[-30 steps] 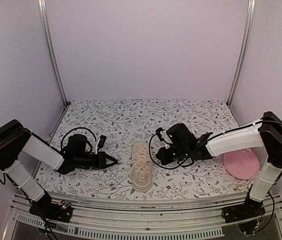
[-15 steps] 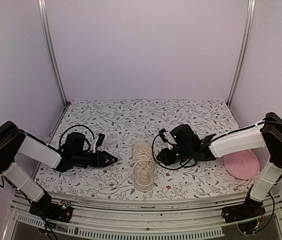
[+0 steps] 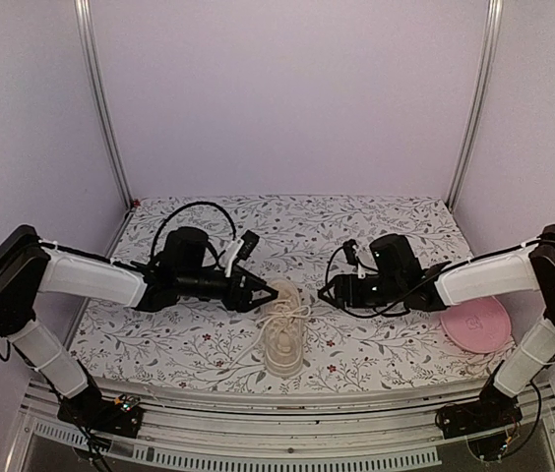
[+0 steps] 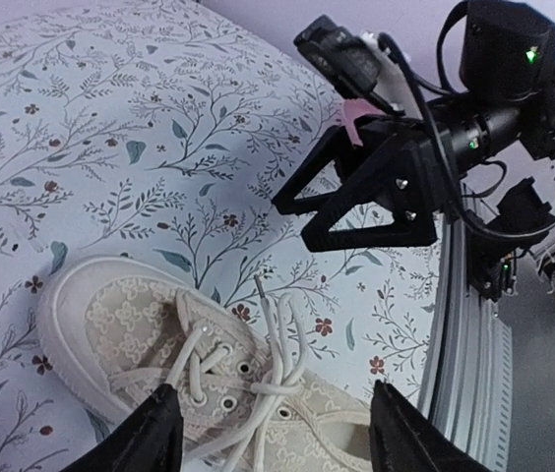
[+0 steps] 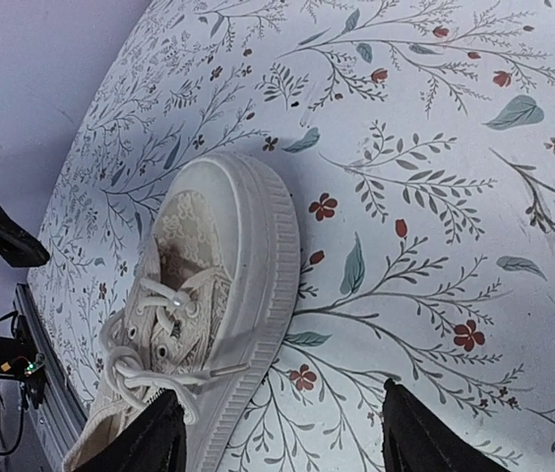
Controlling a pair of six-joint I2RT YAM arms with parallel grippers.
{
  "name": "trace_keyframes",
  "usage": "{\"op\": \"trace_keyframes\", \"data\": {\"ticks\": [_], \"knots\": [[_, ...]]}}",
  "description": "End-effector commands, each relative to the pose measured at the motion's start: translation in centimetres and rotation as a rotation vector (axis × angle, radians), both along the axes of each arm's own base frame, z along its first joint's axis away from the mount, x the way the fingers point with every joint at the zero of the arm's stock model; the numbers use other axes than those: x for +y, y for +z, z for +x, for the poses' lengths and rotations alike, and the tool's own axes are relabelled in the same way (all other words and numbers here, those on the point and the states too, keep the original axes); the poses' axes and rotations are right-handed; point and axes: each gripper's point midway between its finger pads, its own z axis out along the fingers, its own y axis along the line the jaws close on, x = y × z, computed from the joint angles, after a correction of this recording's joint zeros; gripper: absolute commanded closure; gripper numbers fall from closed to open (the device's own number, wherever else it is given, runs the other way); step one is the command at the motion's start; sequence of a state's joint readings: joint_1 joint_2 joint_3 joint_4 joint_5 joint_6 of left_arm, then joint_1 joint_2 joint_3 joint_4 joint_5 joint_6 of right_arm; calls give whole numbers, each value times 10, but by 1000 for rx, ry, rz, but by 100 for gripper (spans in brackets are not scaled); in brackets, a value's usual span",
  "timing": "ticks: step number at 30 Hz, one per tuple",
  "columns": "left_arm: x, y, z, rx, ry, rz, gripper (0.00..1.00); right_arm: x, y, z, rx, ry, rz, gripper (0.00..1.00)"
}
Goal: Tie the shoes
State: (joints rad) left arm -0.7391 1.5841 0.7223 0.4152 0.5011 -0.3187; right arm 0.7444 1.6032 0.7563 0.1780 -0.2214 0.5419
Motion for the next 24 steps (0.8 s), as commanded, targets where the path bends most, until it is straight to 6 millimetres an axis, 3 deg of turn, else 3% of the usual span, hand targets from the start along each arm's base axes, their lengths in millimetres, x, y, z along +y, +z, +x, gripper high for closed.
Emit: {"op": "trace_keyframes", "data": {"ticks": [1,4,7,12,17,21,24], "knots": [[-19,-21,-5,-49,-97,99,41,14,3,12,63,-9,122,32],[-24,-30,-1,-40,-79,131,44,23,-6,15,121,-7,159,34],[-17,-36,6,-14,8,146,43,34,-12,12,169,22,200,38],[-3,-22,0,-4,88,41,36,44,-14,9,207,55,254,40],[14,-21,-4,16,153,21,34,52,-15,5,235,89,291,49],[22,-27,-8,39,176,22,34,55,-16,3,249,96,314,65],[27,-29,-12,54,189,5,34,55,-14,4,253,89,330,86]]}}
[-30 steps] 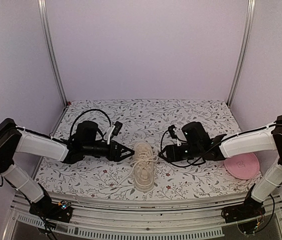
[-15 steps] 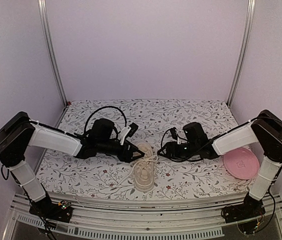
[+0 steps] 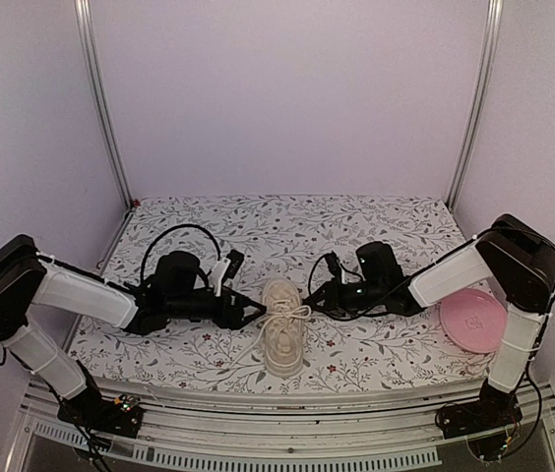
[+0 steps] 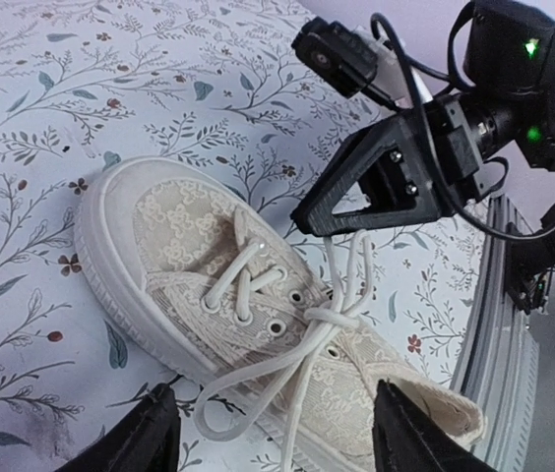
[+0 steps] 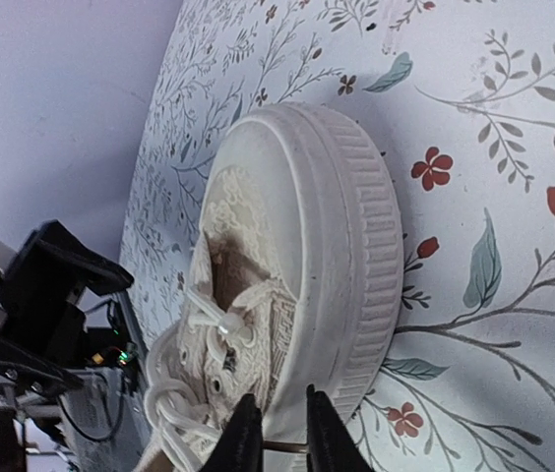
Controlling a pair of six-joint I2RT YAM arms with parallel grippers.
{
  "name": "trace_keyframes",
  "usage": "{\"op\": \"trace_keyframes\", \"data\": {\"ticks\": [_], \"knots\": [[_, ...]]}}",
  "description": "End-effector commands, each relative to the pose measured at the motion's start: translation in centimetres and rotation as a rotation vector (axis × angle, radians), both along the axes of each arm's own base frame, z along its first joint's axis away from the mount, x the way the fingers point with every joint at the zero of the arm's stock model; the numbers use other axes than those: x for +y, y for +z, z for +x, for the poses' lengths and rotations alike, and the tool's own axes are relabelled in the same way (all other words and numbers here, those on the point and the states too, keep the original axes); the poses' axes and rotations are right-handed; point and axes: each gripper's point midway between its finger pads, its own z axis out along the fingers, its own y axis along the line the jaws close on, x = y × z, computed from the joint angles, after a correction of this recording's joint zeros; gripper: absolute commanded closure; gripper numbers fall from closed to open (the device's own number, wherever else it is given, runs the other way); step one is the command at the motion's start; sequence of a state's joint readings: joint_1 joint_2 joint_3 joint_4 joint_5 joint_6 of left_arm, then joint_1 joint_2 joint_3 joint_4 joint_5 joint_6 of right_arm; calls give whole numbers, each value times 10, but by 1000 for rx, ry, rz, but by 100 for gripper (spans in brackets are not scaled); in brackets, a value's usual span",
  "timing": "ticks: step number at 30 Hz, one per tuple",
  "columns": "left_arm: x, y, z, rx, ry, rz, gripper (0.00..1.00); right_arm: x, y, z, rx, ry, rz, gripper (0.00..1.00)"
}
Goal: Tie the shoes
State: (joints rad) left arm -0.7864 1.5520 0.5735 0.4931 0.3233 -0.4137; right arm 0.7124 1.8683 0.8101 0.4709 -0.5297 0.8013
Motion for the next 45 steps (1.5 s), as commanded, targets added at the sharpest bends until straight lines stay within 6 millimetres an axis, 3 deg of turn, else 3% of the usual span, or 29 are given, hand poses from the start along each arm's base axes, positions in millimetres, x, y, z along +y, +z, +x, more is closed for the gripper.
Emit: {"op": "trace_keyframes", "data": {"ticks": [1,4,21,22,26,28,33,40,45], "knots": [[7,7,-1,-3,45,-57,33,7,12,5,-11,-3,61,92],[12,5,-4,10,52,-87,33,1,16,8,-27,-37,55,97],[1,-1,-5,160,55,-217,34,-63,2,21,-27,-252,-38,97],[-1,-2,-5,170,50,-223,35,-65,3,20,-33,-254,-39,91],[-7,-7,-3,209,47,-231,38,-69,20,17,-108,-243,-30,49],[-9,-10,-2,222,47,-235,39,-64,34,13,-158,-193,-8,38],[-14,-11,2,234,40,-240,42,-40,50,-6,-250,-48,20,31],[-19,-16,6,253,46,-226,44,-2,46,-27,-268,107,35,33],[-19,-23,6,273,52,-209,49,10,41,-29,-260,145,36,36]]}}
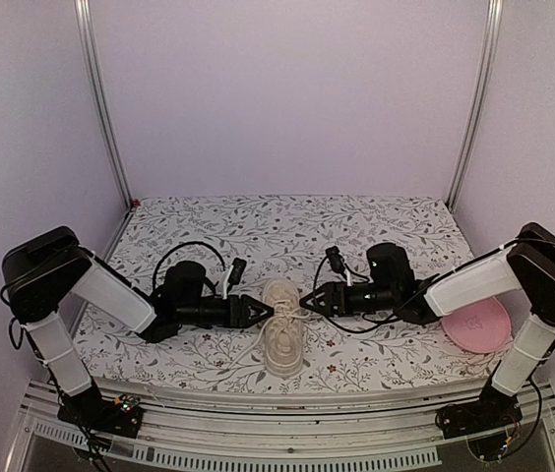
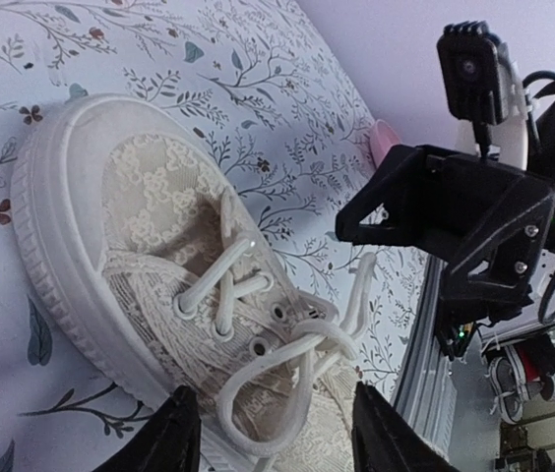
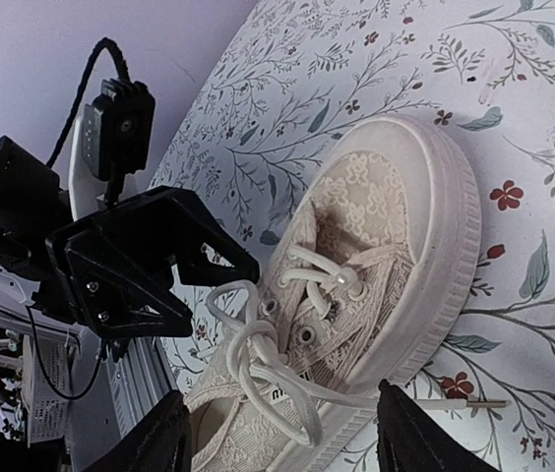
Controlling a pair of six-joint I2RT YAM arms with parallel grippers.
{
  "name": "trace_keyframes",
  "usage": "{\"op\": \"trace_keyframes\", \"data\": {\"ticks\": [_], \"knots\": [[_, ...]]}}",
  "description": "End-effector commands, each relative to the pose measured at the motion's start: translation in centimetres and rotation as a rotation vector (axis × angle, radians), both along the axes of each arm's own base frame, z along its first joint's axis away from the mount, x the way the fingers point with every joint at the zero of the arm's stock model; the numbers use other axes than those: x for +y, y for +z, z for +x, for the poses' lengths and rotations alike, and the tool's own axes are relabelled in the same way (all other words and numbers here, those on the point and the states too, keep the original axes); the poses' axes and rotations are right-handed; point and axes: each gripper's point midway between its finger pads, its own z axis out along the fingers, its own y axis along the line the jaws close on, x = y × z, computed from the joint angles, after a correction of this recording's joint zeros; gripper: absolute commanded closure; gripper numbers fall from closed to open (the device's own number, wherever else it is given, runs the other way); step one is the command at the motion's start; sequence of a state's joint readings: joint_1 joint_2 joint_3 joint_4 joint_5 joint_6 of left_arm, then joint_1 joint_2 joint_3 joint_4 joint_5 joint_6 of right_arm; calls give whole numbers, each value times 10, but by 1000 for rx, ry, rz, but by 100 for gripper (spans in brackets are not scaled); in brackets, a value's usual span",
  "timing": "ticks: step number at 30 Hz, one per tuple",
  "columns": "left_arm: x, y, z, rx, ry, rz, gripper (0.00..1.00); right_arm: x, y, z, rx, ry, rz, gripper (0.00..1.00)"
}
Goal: Tie the shoes
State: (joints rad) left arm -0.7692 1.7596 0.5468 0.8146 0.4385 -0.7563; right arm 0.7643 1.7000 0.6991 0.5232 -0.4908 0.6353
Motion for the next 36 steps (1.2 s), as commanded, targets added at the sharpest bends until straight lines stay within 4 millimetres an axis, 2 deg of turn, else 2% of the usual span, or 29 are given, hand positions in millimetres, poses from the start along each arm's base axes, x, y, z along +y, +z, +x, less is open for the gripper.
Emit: {"op": "trace_keyframes", "data": {"ticks": [1,6,10,13,16,17,20,26,36], "knots": [[-2,-2,5,11,1,4,50,13,0,-1,-20,57,6,38],[-3,-4,5,11,-3,10,58,20,-5,-3,-9,86,-6,45],[-3,-3,3,10,-10,5,69,23,-9,-6,-4,102,-14,54],[-2,-3,2,13,-8,5,75,23,-9,-6,-6,101,-18,66],[-1,-3,2,14,-8,3,88,22,-11,-3,-11,84,-33,79],[-2,-3,1,14,-9,1,91,21,-12,-2,-13,78,-40,85],[0,0,1,10,-3,-5,100,21,-10,2,-28,69,-48,96],[13,2,4,-3,57,2,100,8,-12,17,-54,-29,-118,98],[53,-10,9,42,190,33,100,-34,-32,27,8,-165,-192,98]]}}
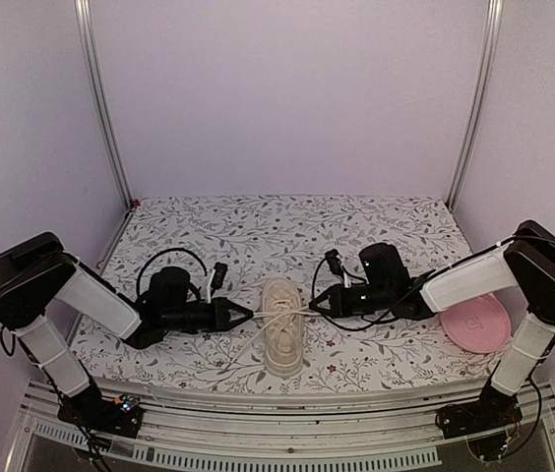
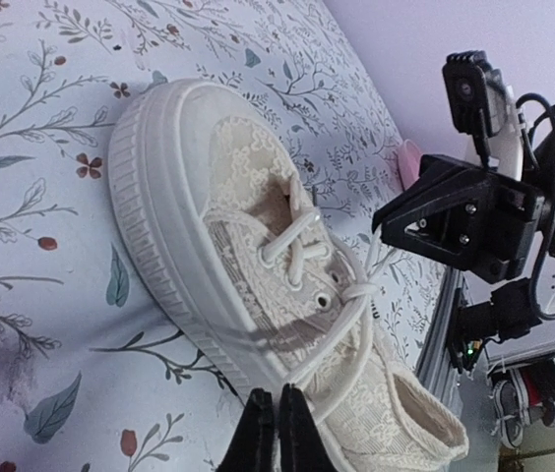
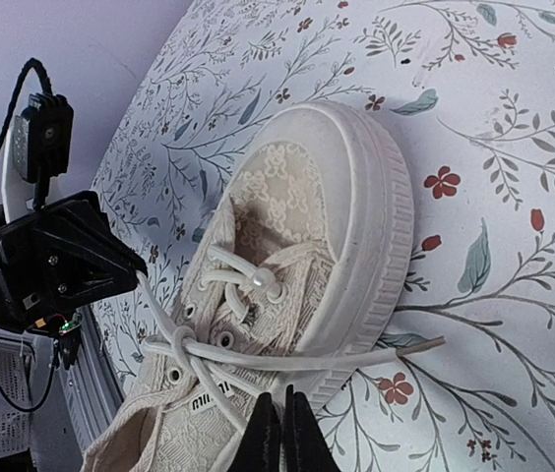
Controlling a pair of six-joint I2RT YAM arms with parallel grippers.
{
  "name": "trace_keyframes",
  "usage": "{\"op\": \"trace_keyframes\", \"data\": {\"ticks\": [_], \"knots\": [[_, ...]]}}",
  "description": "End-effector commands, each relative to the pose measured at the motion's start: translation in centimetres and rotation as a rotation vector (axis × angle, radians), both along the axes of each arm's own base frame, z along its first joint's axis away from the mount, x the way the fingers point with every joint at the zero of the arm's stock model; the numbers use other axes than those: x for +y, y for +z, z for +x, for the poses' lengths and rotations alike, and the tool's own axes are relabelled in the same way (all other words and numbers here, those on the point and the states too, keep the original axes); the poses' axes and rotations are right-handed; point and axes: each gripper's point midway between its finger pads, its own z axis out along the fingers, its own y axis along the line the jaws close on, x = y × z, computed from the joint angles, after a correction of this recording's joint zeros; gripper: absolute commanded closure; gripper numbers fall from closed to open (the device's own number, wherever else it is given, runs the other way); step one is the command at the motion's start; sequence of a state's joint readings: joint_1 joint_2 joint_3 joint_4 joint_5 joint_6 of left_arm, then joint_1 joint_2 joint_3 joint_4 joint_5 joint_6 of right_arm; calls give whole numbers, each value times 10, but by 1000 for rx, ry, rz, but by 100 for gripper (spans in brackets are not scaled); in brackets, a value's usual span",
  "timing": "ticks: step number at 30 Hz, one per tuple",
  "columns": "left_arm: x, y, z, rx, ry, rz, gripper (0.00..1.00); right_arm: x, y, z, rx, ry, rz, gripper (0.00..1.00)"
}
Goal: Tie the shoes
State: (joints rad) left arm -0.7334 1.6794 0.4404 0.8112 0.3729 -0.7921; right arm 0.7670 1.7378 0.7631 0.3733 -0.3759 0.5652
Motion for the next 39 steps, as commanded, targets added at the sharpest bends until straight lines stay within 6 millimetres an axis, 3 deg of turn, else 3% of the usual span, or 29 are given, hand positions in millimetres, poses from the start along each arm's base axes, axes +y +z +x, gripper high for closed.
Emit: {"op": "trace_keyframes", "data": {"ticks": [1,7,26,32,35,36,39], "knots": [[25,-5,9,17,100,16,100,-30,-9,10,19,-114,-48,98],[54,-19,11,68,190,37,100,-52,-22,6,54,-180,-81,98],[84,-35,15,109,306,85,100,-81,-24,13,65,-284,-81,98],[82,-31,17,97,292,74,100,-79,-21,12,61,-271,-61,98],[70,-15,19,43,229,45,100,-60,-2,7,16,-152,6,97],[64,-6,20,11,194,27,100,-54,6,5,0,-105,24,89],[50,26,30,-83,132,9,38,-45,30,6,-69,-44,52,41]]}}
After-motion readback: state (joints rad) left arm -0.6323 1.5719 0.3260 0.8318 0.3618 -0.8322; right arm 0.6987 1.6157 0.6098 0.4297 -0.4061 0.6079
